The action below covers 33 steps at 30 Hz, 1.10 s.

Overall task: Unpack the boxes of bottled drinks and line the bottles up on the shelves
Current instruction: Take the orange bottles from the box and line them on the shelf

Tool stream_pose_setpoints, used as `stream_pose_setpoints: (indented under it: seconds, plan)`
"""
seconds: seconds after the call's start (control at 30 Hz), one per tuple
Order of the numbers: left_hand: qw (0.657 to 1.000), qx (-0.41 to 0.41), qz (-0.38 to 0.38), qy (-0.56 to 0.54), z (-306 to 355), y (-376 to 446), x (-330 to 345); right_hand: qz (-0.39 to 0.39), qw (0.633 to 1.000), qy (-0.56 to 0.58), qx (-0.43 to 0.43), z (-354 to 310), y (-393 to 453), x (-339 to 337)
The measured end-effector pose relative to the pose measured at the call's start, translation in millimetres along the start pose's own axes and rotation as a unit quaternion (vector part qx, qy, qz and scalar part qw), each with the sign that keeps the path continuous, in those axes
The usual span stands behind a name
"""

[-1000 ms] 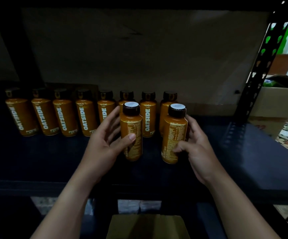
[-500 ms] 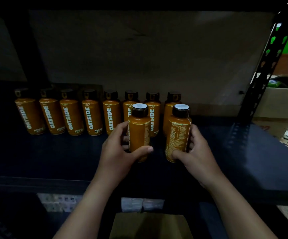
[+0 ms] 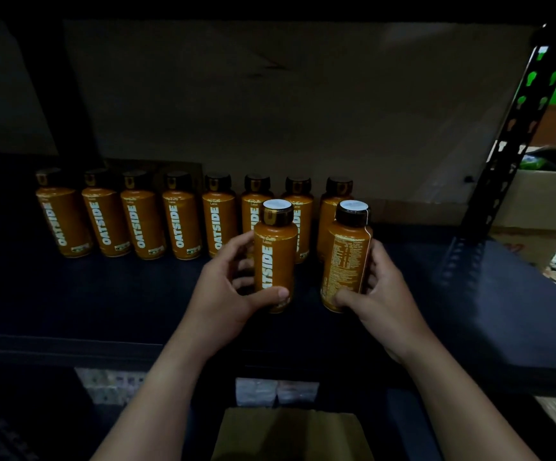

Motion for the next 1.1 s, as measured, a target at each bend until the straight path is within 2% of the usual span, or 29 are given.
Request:
stream_pose_setpoints:
  seconds: [0.17, 0.4, 0.67, 0.73, 0.9, 1.1]
  plan:
    - [0.989, 0.065, 0.030, 0.128, 11.6, -1.2, 1.2, -0.001, 1.000, 0.002, 0.001, 0.9, 0.4, 0.7]
    - [0.994, 0.055, -0.003, 0.092, 7.2, 0.3, 4.7, -0.035, 0.999, 0.034, 0.007, 2.7, 0.7, 3.3]
    - [0.996, 0.048, -0.018, 0.074, 3.5, 1.3, 6.8, 0.024, 0.999, -0.023, -0.010, 0.2, 1.0, -2.1]
    - [0.996, 0.049, -0.020, 0.072, 3.5, 1.4, 7.2, 0.014, 1.000, -0.012, -0.009, 0.4, 0.7, -1.1]
    - [0.996, 0.049, -0.019, 0.066, 3.4, 2.3, 7.8, -0.073, 0.993, 0.096, 0.013, 6.9, 1.9, 1.2]
    - [0.996, 0.053, -0.016, 0.064, 2.8, 2.5, 7.6, -0.042, 0.996, 0.079, 0.007, 5.4, 2.9, -0.2]
Point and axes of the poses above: each hand's wrist, its own y-axis towards the middle knuckle, its own x-axis out of the palm, z = x × y, the point moved 10 cm from there along y, towards the middle knuckle, and after that the axes turned 12 degrees about x, right-handed, at the moved point
